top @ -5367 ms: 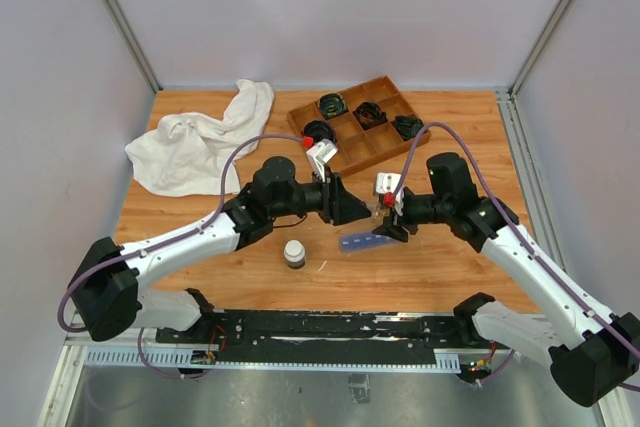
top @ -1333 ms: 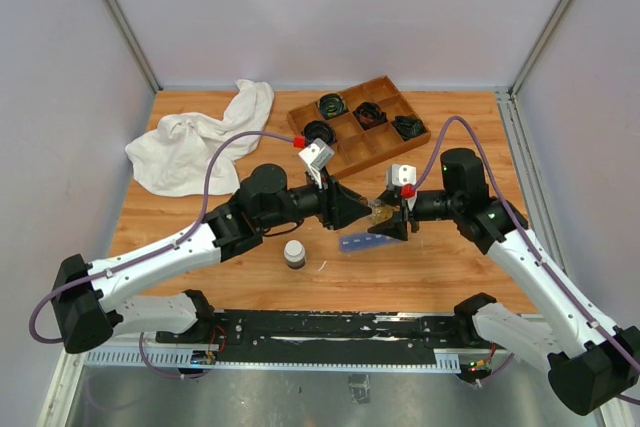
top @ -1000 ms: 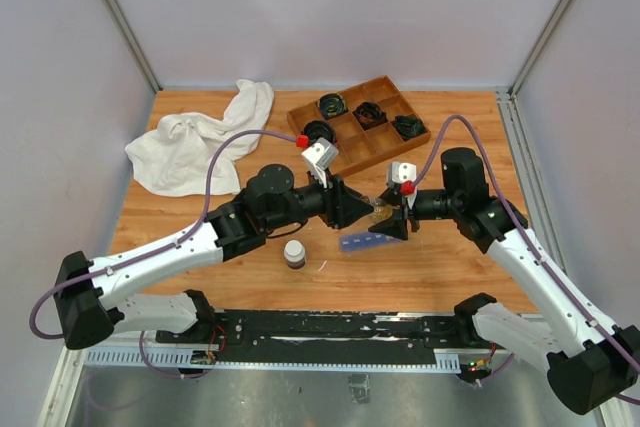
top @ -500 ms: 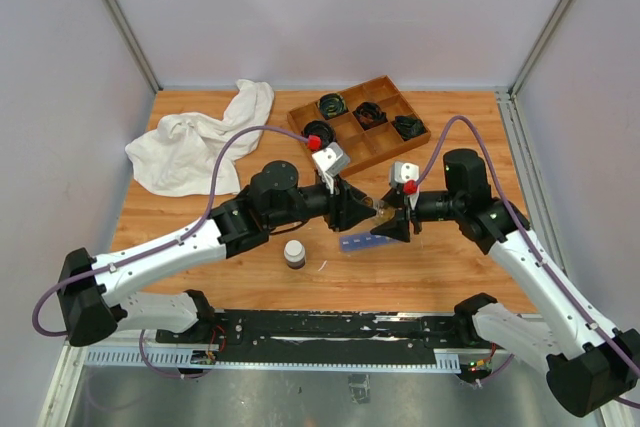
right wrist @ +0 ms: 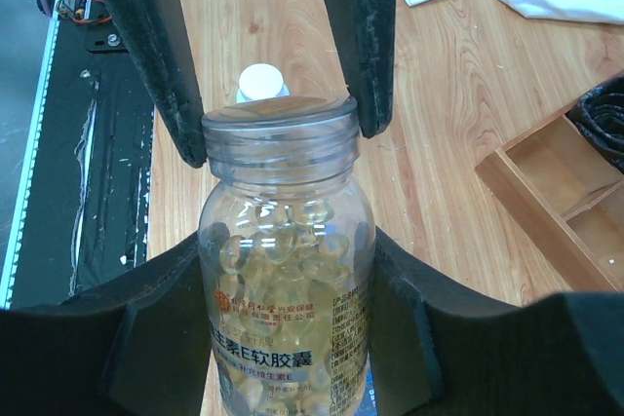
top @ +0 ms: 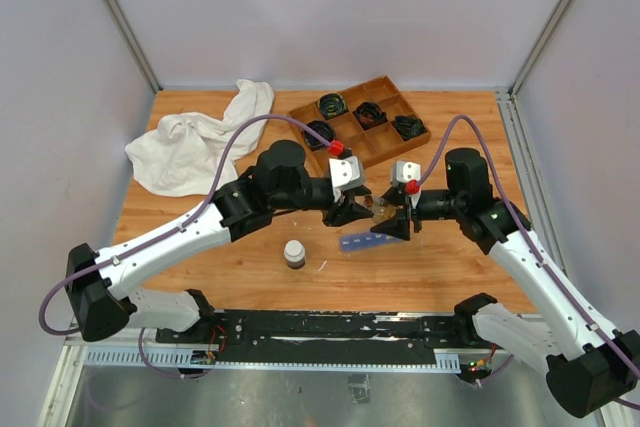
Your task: Sort the pills into containers
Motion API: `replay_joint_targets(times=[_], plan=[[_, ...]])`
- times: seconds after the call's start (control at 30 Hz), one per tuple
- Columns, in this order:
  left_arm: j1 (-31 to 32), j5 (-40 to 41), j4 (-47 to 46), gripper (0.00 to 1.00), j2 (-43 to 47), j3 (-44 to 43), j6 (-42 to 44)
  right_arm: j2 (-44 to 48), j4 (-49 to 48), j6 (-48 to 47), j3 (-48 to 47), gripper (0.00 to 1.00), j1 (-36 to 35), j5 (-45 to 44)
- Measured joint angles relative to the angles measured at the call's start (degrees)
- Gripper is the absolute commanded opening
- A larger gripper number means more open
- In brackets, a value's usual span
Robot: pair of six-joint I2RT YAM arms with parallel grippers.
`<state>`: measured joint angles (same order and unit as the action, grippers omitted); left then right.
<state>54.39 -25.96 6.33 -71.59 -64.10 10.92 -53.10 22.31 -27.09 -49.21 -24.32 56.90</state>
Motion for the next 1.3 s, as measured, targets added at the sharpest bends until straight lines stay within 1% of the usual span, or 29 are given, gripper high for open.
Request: replay_joint_targets(times=[0.03, 0.1, 0.23, 0.33, 0.43, 0.53, 0.63, 0.73, 0.8, 0.93, 1.03, 1.17, 1.23, 1.3], plan=[[-0.15, -0.37, 0.24, 0.40, -0.11, -0.17, 0.46, 0.00, 0.02, 0.00, 0.00, 0.05, 0.00, -0.04], [-0.35, -1.22, 1.42, 0.46, -0.70, -1.16, 1.99, 0.00, 0.02, 0.02, 0.00, 0.05, 0.00, -0.26], [-0.42, -1.27, 1.97, 0.68, -0.90, -1.57, 3.28, 0.02, -0.59, 0.22, 0.00, 0.05, 0.00, -0.09], [-0.42, -0.61, 1.68, 0.81, -0.55, -0.83, 2.47, 0.37, -1.81, 0.35, 0.00, 0.05, 0.00, 0.48], [-0.42, 0.22, 1.01, 0.89, 0.94, 0.55, 1.40, 0.61, -2.47, 0.35, 0.00, 0.05, 0.00, 0.63], [-0.42, 1.07, -0.11, 0.96, 3.10, 1.97, 0.28, 0.68, -2.82, 0.35, 0.00, 0.05, 0.00, 0.72], [-0.42, 2.34, -1.29, 0.99, 5.14, 3.15, -0.92, 0.68, -2.84, 0.35, 0.00, 0.05, 0.00, 0.79], [-0.42, 4.09, -2.51, 0.99, 7.04, 4.90, -2.64, 0.68, -2.86, 0.35, 0.00, 0.05, 0.00, 1.03], [-0.42, 5.79, -4.26, 0.99, 9.03, 7.45, -5.57, 0.68, -2.91, 0.35, 0.00, 0.05, 0.00, 1.20], [-0.57, 7.48, -13.03, 0.99, 15.65, 16.90, -14.47, 0.68, -2.99, 0.37, 0.00, 0.05, 0.00, 1.68], [-0.59, 7.96, -21.86, 0.94, 20.44, 24.55, -23.65, 0.68, -3.02, 0.37, 0.00, 0.06, 0.00, 1.95], [-0.57, 9.88, -29.09, 0.83, 21.49, 27.45, -34.42, 0.66, -3.02, 0.37, 0.00, 0.06, 0.00, 2.12], [-0.48, 11.80, -30.51, 0.83, 21.07, 27.26, -38.42, 0.66, -3.02, 0.37, 0.00, 0.06, 0.02, 2.12], [0.61, 15.56, -29.57, 0.83, 20.13, 25.97, -40.48, 0.63, -3.04, 0.37, 0.00, 0.06, 0.02, 2.14]])
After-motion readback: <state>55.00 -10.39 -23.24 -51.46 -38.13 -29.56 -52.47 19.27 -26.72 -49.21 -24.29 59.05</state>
